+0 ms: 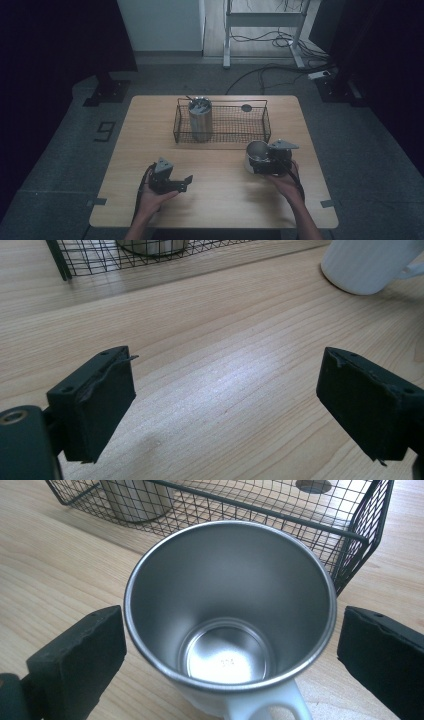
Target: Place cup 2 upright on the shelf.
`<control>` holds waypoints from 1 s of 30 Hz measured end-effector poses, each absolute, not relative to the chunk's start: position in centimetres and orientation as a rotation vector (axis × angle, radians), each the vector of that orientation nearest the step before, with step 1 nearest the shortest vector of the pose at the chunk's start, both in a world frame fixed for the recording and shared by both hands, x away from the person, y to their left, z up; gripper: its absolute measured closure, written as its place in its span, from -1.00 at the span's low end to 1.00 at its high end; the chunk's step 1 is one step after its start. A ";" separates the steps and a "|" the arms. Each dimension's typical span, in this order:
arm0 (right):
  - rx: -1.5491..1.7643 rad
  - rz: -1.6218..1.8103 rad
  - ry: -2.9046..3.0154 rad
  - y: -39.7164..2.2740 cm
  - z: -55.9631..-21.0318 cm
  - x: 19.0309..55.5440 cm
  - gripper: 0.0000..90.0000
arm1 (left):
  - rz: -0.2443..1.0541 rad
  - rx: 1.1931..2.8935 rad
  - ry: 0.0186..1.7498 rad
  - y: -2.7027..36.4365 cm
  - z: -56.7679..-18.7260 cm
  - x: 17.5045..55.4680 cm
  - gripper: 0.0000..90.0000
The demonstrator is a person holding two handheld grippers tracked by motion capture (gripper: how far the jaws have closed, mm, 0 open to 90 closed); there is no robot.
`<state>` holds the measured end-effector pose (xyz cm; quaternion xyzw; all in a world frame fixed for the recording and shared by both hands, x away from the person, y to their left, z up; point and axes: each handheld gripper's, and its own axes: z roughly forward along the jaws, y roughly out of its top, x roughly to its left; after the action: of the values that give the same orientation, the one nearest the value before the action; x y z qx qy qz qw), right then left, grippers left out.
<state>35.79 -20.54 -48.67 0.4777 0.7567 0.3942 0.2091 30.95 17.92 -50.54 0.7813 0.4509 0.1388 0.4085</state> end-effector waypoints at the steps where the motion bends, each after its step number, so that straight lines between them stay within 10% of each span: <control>1: 1.330 1.094 2.112 -20.4 -48.6 36.0 -1.00 | 0.349 1.969 1.135 17.9 -50.5 31.0 -0.81; 30: 1.308 1.026 2.175 -19.4 -49.1 37.7 -0.86 | 0.363 1.955 1.137 18.3 -50.7 30.8 -0.80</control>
<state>37.69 -19.38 -49.14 0.4682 0.7783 0.3673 0.2004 30.82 18.35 -50.74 0.7774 0.4523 0.1442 0.4126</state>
